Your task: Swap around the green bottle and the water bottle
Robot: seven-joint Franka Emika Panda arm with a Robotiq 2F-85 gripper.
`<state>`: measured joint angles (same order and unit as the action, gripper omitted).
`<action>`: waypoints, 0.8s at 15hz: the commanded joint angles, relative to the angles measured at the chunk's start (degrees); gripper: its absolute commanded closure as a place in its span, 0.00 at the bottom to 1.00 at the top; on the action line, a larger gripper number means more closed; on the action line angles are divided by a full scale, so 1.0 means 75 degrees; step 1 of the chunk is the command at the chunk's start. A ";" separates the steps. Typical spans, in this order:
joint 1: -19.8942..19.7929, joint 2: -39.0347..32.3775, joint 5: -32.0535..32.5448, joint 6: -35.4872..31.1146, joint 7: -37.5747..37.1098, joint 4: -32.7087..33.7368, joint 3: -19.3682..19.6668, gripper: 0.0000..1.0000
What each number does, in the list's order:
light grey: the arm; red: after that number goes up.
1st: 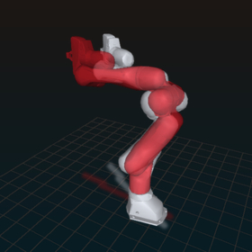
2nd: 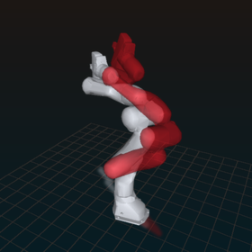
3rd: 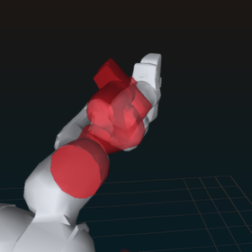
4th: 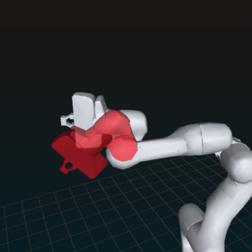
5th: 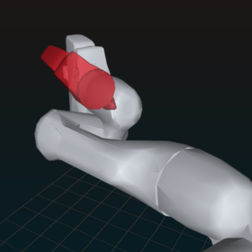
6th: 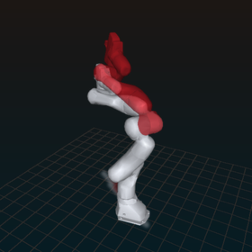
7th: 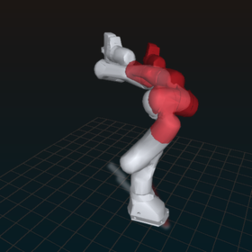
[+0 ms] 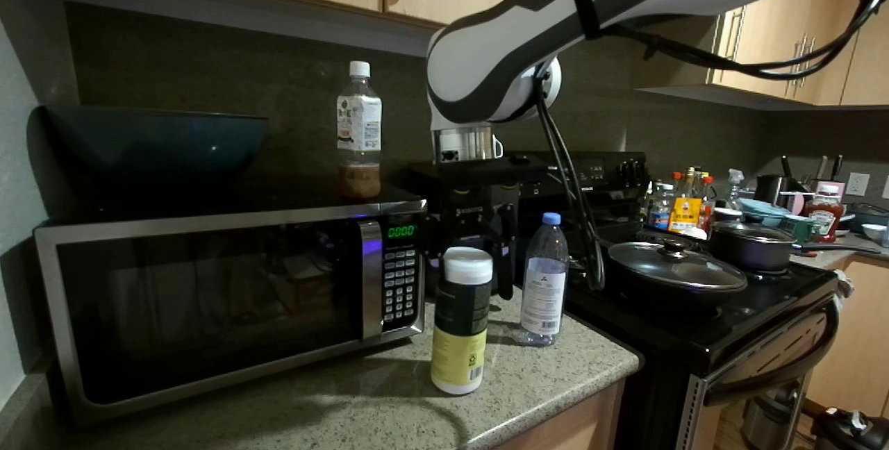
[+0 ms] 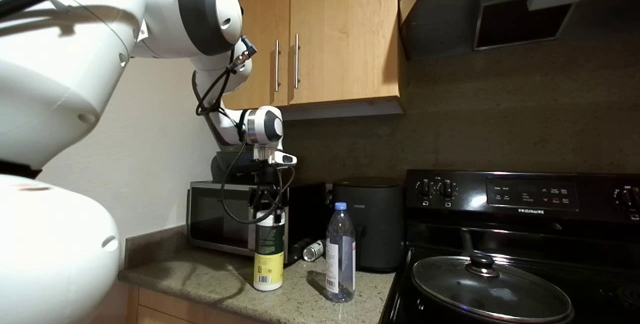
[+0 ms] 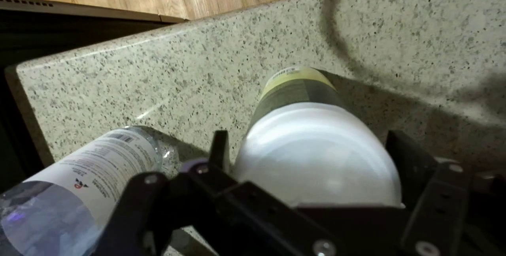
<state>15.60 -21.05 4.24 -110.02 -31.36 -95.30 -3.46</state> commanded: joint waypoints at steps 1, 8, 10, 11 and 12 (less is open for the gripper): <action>-0.0189 -0.0150 -0.0013 -0.0282 0.0595 0.0172 -0.0040 0.25; -0.0271 -0.0145 0.0005 -0.0255 0.0754 0.0185 0.0017 0.32; -0.0274 -0.0040 0.0032 -0.0276 0.0648 0.0040 0.0071 0.32; -0.0278 0.0003 0.0042 -0.0288 0.0591 -0.0027 0.0107 0.32; -0.0284 0.0031 0.0051 -0.0294 0.0552 -0.0073 0.0140 0.32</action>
<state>14.20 -22.42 4.23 -111.45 -26.61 -93.52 -2.69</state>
